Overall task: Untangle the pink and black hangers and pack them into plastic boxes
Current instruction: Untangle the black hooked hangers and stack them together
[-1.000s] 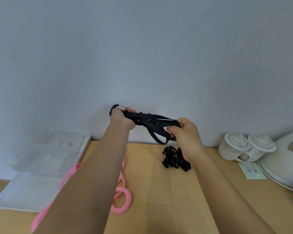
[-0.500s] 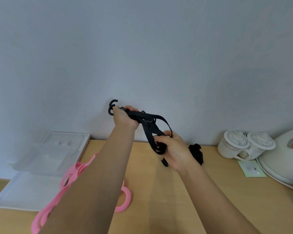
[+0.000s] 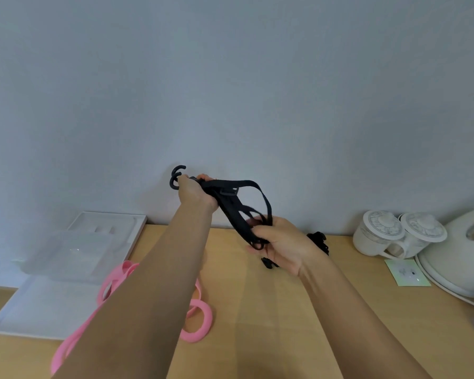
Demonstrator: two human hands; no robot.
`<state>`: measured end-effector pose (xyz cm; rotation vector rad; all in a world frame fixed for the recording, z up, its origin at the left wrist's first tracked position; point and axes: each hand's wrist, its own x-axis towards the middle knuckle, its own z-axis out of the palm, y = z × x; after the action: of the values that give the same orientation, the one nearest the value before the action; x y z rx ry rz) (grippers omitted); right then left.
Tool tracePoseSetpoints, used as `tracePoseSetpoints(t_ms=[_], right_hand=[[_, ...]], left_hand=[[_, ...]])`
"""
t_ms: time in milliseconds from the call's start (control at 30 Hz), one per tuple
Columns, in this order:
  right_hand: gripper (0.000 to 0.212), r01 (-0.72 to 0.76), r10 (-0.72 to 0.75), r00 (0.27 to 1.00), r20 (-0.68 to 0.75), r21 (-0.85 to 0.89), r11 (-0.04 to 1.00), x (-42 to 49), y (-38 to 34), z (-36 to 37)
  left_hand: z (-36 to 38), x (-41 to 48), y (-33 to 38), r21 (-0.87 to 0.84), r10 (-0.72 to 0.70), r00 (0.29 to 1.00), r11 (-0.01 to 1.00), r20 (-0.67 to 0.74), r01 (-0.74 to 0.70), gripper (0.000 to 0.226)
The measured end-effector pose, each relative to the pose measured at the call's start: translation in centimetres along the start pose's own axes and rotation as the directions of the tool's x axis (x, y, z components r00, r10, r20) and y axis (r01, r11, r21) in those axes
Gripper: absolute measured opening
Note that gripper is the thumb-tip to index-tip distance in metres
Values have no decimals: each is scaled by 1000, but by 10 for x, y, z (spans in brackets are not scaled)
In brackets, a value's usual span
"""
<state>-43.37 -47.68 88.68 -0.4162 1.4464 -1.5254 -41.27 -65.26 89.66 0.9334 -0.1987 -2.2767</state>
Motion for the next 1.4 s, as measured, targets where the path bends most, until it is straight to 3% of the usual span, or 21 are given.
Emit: tracePoseSetpoints(t_ms=[100,167,233,300,367,433,500,567,667,767,967,1100,1267,1400], right_hand=[[12,-52,29,998,-61,-411,910,-3,-4,-3],[12,-7,-62,990,-124,-496,868,-5,-10,-8],[23,71,-205,959,-195,-534,842,-8,-13,-13],[22,143,-282,904,-321,-394,908,-5,-8,-17],[18,212,-240,858,-454,-113,971,-2,-2,-13],[15,291,-187,857,-480,150,945,0,-2,-10],[20,321,-147,912,-383,442,838,-1,-4,-11],[26,244,-104,961,-254,616,749,-2,-7,-12],[36,117,-17,989,-146,713,691,-2,-6,-12],[27,121,-33,991,-130,759,639,-4,-4,-9],[43,133,-51,986,-158,566,813,-1,-6,-23],[29,149,-74,958,-279,256,955,0,5,-35],[13,45,-8,944,-331,106,993,-2,26,-43],[70,12,-46,975,-215,-158,987,-5,28,-37]], left_hand=[[-4,4,6,189,-18,1000,982,7,17,33],[-7,9,13,233,-40,999,972,11,37,31],[-9,12,20,173,-78,997,982,-2,77,29],[-6,13,23,81,-93,996,992,-8,93,24],[-2,11,22,-9,-86,996,996,-21,86,20],[0,10,20,-47,-53,998,998,-36,51,23],[-2,12,20,-37,-31,999,999,-28,30,28],[-4,15,21,-25,-43,999,999,-11,43,33],[-7,18,21,16,-85,996,996,-34,85,35],[-5,16,21,104,-92,996,990,-20,93,32],[-1,9,4,201,-73,997,977,9,70,35],[-1,6,-5,152,-92,996,985,21,88,33],[2,-5,-14,375,-2,991,926,133,-48,34],[3,-16,-21,513,74,977,842,200,-169,33]])
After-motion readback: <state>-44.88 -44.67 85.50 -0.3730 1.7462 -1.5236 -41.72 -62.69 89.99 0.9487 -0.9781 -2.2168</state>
